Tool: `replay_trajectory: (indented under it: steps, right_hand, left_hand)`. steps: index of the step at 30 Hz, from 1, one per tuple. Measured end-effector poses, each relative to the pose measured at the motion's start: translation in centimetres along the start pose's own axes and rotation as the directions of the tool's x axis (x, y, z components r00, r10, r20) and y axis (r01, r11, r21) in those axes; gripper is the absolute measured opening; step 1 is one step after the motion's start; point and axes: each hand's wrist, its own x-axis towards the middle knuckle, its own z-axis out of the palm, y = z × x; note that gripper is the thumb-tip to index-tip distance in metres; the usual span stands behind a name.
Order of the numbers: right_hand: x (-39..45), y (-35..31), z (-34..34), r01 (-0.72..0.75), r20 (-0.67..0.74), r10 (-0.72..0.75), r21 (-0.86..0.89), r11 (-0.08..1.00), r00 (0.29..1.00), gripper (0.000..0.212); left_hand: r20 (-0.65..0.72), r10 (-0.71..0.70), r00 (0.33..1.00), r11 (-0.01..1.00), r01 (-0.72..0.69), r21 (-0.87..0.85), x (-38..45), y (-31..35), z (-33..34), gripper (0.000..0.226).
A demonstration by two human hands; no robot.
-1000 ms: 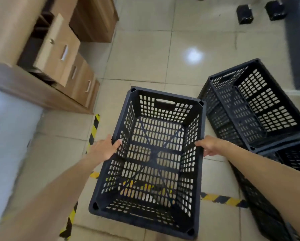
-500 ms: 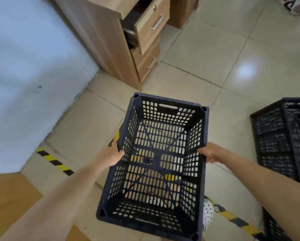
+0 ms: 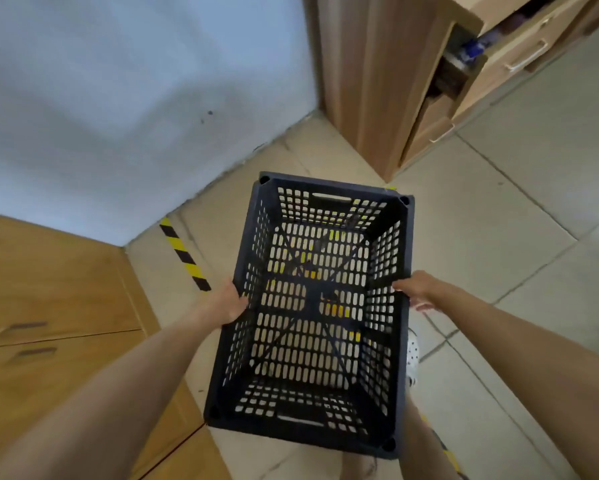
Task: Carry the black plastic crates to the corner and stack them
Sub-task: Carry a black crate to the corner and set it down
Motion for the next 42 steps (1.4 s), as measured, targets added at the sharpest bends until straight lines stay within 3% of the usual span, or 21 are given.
replay_trajectory:
  steps: [6, 11, 17, 21, 24, 26, 29, 32, 38, 42]
  right_hand:
    - [4.4, -5.5, -2.6, 0.042, 0.078, -0.032, -0.119, 0.992, 0.996, 0.045]
    - [6.3, -10.9, -6.6, 0.054, 0.121, -0.024, -0.251, 0.966, 0.992, 0.023]
    - [7.8, -19.1, -9.8, 0.097, 0.105, -0.067, -0.311, 0.945, 0.992, 0.023]
    - [9.0, -23.9, -10.0, 0.104, 0.105, -0.074, -0.318, 0.942, 0.992, 0.046]
    - [9.6, -27.7, -9.9, 0.104, 0.127, -0.066, -0.321, 0.941, 0.99, 0.048]
    - [10.4, -30.1, -9.7, 0.096, 0.117, -0.062, -0.314, 0.944, 0.991, 0.045]
    - [11.1, -33.9, -8.8, 0.107, 0.094, -0.081, -0.319, 0.942, 0.992, 0.014]
    - [12.6, -37.1, -7.6, 0.122, 0.084, -0.1, -0.331, 0.936, 0.991, 0.022]
    - [15.1, -43.3, -4.9, 0.25, 0.071, -0.242, -0.402, 0.881, 0.968, 0.008]
    - [16.9, -47.3, -3.0, 0.282, 0.08, -0.278, -0.469, 0.837, 0.957, 0.037]
  left_hand:
    - [-0.016, -0.042, 0.999, 0.999, 0.041, -0.017, 3.2, 0.2, -1.9, 0.035]
    - [0.004, -0.084, 0.996, 0.996, 0.084, 0.001, 5.9, 1.5, -4.5, 0.033]
    - [-0.039, -0.089, 0.995, 0.994, 0.091, 0.066, 8.9, 3.0, -8.7, 0.033]
    - [-0.037, -0.104, 0.994, 0.994, 0.105, 0.032, 11.9, 2.1, -11.2, 0.035]
    - [0.027, -0.11, 0.994, 0.993, 0.109, 0.036, 14.8, 0.7, -13.3, 0.037]
    - [0.086, -0.109, 0.99, 0.994, 0.111, -0.016, 16.5, -0.1, -14.9, 0.041]
    - [0.178, -0.095, 0.979, 0.985, 0.118, -0.123, 18.6, -1.4, -16.8, 0.044]
    - [0.246, -0.085, 0.966, 0.964, 0.142, -0.227, 20.9, -3.4, -18.0, 0.045]
    - [0.188, -0.083, 0.979, 0.927, 0.145, -0.346, 25.2, -7.5, -19.4, 0.034]
    - [0.209, -0.14, 0.968, 0.895, 0.214, -0.391, 27.5, -9.7, -19.7, 0.037]
